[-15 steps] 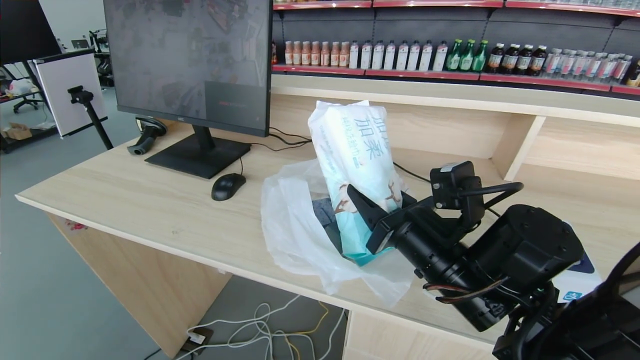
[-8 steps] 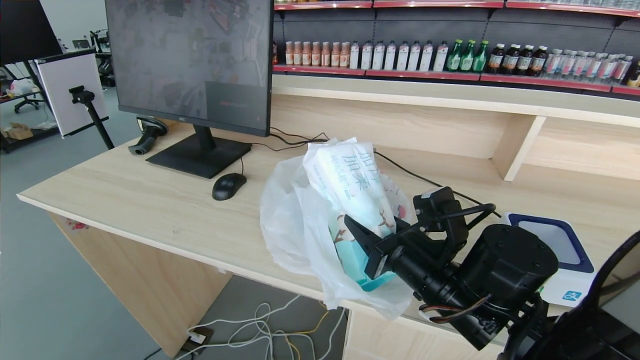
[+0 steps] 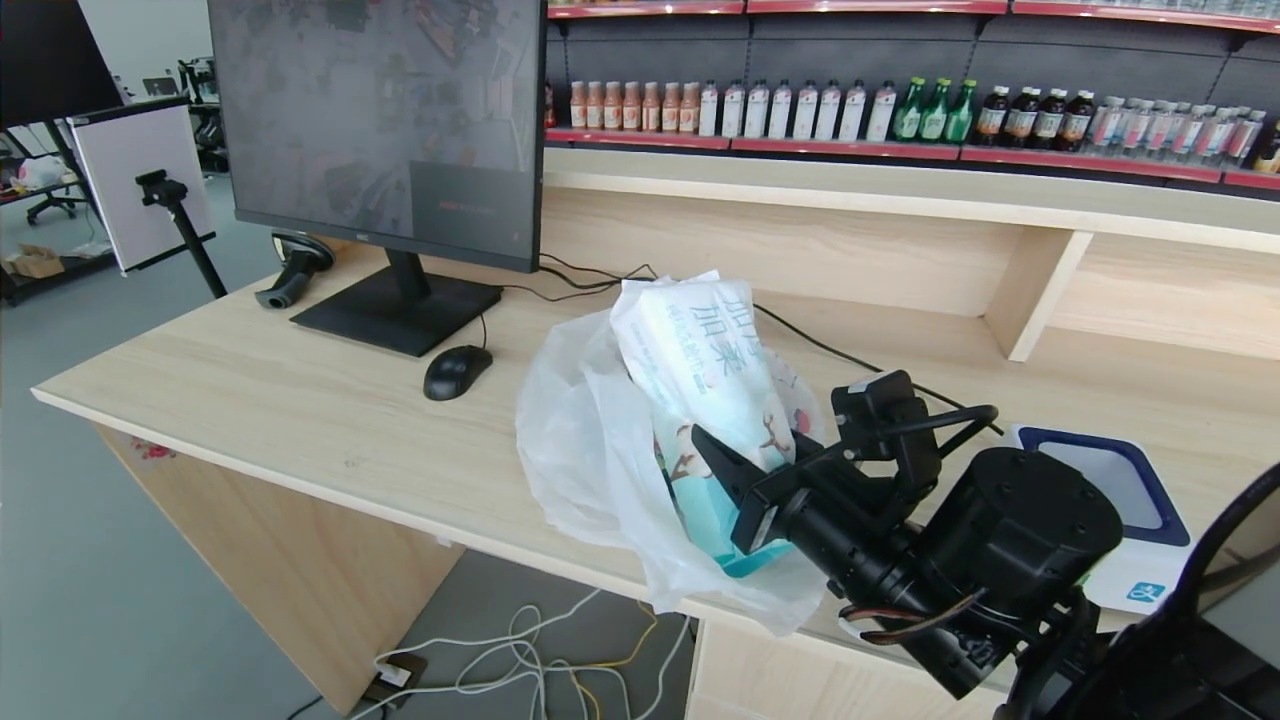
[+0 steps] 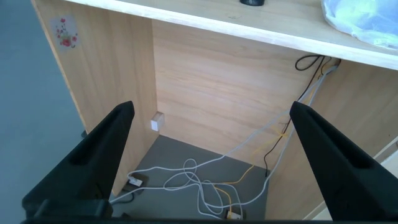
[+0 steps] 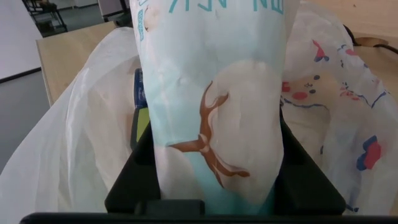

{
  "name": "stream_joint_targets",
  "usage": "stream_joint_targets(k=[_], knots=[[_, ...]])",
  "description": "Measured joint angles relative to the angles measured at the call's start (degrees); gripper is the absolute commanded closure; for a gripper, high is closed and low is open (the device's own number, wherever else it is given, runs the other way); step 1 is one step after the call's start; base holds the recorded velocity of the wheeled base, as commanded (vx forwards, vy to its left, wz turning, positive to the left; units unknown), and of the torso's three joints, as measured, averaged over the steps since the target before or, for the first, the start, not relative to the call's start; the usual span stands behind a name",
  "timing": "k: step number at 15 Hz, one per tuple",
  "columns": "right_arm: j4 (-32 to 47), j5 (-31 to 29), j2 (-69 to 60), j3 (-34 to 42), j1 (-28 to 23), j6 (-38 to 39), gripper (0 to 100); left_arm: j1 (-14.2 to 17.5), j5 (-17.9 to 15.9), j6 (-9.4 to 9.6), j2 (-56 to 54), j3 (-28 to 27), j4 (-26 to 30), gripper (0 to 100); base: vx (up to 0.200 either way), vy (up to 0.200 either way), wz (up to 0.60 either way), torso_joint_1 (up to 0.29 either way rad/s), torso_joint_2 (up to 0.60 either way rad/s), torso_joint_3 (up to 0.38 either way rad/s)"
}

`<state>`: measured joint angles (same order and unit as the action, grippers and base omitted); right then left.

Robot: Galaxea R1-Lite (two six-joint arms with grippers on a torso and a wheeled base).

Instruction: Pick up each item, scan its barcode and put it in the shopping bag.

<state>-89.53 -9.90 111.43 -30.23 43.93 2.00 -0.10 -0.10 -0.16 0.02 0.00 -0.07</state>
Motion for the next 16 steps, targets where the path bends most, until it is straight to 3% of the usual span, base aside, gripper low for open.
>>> stream_joint_targets(k=[1, 12, 16], knots=[[0.0, 0.0, 0.0, -0.1, 0.0, 0.0, 0, 0.0, 0.0, 0.00, 0.0, 0.0, 0.0, 0, 0.000, 0.000, 0.00, 0.000, 0.00, 0.000], [0.1, -0.1, -1.6, -4.4, -0.3, 0.5, 0, 0.0, 0.0, 0.00, 0.0, 0.0, 0.0, 0, 0.000, 0.000, 0.00, 0.000, 0.00, 0.000], [-0.1, -0.1, -5.3, -1.8, -0.8, 0.5, 0, 0.0, 0.0, 0.09, 0.0, 0.0, 0.0, 0, 0.000, 0.000, 0.00, 0.000, 0.00, 0.000]])
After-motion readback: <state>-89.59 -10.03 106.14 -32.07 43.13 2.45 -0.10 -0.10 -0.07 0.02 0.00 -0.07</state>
